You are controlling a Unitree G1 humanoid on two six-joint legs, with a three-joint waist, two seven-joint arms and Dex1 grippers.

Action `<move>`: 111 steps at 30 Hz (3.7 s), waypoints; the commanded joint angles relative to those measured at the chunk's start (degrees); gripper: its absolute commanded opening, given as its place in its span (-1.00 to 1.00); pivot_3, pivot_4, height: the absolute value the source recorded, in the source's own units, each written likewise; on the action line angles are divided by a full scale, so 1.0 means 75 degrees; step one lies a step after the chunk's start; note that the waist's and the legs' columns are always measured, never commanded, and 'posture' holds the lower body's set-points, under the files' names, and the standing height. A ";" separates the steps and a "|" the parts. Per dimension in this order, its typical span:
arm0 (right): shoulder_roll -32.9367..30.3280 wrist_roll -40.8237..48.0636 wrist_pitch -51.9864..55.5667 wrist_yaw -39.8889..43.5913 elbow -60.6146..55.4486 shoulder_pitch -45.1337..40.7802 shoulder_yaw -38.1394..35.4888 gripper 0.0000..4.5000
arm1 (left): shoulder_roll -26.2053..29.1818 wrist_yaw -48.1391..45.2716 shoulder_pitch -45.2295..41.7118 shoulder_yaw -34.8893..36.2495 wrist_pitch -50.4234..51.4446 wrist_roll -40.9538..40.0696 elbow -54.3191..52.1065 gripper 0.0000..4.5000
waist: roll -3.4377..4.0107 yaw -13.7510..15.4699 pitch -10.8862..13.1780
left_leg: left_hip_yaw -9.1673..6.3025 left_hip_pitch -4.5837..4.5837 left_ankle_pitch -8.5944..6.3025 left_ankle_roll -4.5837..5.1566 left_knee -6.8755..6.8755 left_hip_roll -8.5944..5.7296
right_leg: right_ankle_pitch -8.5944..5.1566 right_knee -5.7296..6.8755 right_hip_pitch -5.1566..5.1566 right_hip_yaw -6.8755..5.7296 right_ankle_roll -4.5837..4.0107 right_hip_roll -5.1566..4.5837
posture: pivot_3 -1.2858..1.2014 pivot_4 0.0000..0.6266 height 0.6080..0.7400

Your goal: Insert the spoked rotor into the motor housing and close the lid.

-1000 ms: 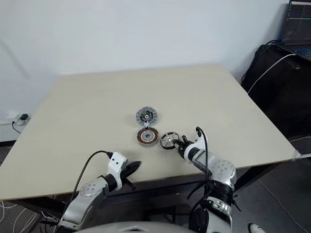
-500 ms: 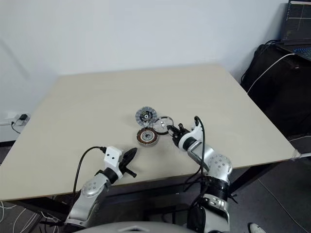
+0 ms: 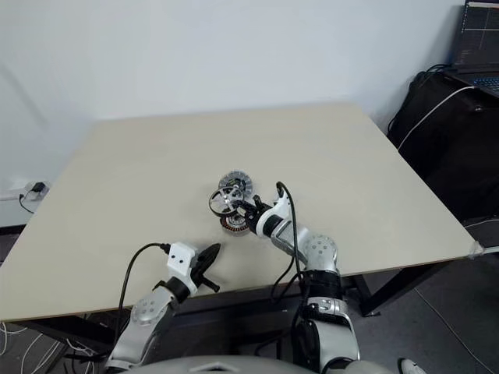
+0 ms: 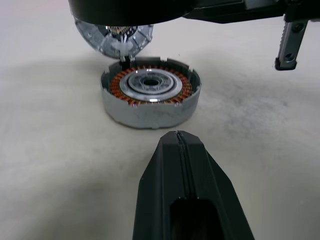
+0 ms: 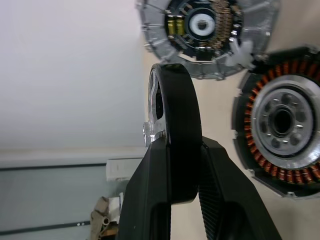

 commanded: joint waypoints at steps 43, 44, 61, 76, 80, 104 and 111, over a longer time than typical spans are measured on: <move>-0.0192 -0.1723 -0.0890 -0.0321 -0.1508 0.0086 0.0087 0.02 | 0.0019 -0.0335 -0.0114 -0.0041 0.0400 -0.0095 -0.0449 -1.00 | 0.0000 -0.0023 -0.0001 | 0.0000 0.0000 -0.0001 0.0001 0.0000 0.0000 | 0.0000 0.0001 -0.0002 0.0003 0.0001 -0.0003 | 0.03 -1.00 1.00; -0.0253 -0.1829 -0.0864 -0.0419 -0.1587 0.0098 0.0090 0.02 | 0.0021 -0.0340 -0.0118 -0.0039 0.0399 -0.0094 -0.0450 -1.00 | 0.0000 -0.0020 -0.0001 | 0.0000 -0.0001 -0.0001 0.0001 0.0001 0.0000 | 0.0000 0.0001 -0.0002 0.0003 0.0001 -0.0004 | 0.03 -1.00 1.00; -0.2059 -0.7625 -0.3453 0.1126 -0.1914 0.0133 0.4947 -0.98 | 0.0022 -0.0337 -0.0215 -0.0046 0.0332 -0.0044 -0.0368 -1.00 | -0.0010 -0.0028 0.0003 | 0.0026 0.0009 -0.0001 0.0001 0.0002 0.0004 | 0.0001 0.0005 -0.0005 0.0017 0.0004 0.0002 | 0.03 -1.00 1.00; -0.1138 -0.8480 -0.3950 0.1759 0.0293 -0.0828 0.4802 -0.98 | -0.0026 -0.0278 -0.0147 -0.0001 0.0196 -0.0047 -0.0253 -1.00 | -0.0034 0.0045 0.0012 | 0.0023 0.0010 -0.0002 -0.0001 0.0003 0.0001 | 0.0006 0.0006 -0.0008 0.0020 0.0003 -0.0002 | 0.03 -1.00 1.00; -0.1041 -0.8578 -0.3849 0.1947 0.0912 -0.0883 0.4773 -0.98 | -0.0033 -0.0273 -0.0097 0.0005 0.0152 -0.0057 -0.0233 -1.00 | -0.0034 0.0040 0.0012 | 0.0023 0.0012 -0.0002 -0.0002 0.0003 0.0001 | 0.0005 0.0009 -0.0008 0.0020 0.0002 -0.0001 | 0.03 -1.00 1.00; -0.3851 -0.9988 -0.3058 0.6896 -0.1323 -0.2162 0.7266 -0.03 | -0.0177 -0.0343 -0.0252 -0.0079 0.0006 -0.0035 0.0203 -1.00 | -0.0044 0.0069 -0.0003 | 0.0023 0.0014 -0.0002 0.0000 0.0013 -0.0002 | 0.0006 0.0010 -0.0002 0.0010 0.0003 -0.0004 | 0.03 -1.00 1.00; -0.3964 -1.0298 -0.3453 0.8238 -0.0657 -0.2868 0.7802 -0.03 | -0.0239 -0.0320 -0.0194 -0.0077 -0.0088 -0.0054 0.0274 -1.00 | -0.0048 0.0095 -0.0001 | 0.0017 0.0013 -0.0002 -0.0002 0.0015 -0.0002 | 0.0007 0.0010 -0.0003 0.0005 0.0004 -0.0007 | 0.03 -1.00 1.00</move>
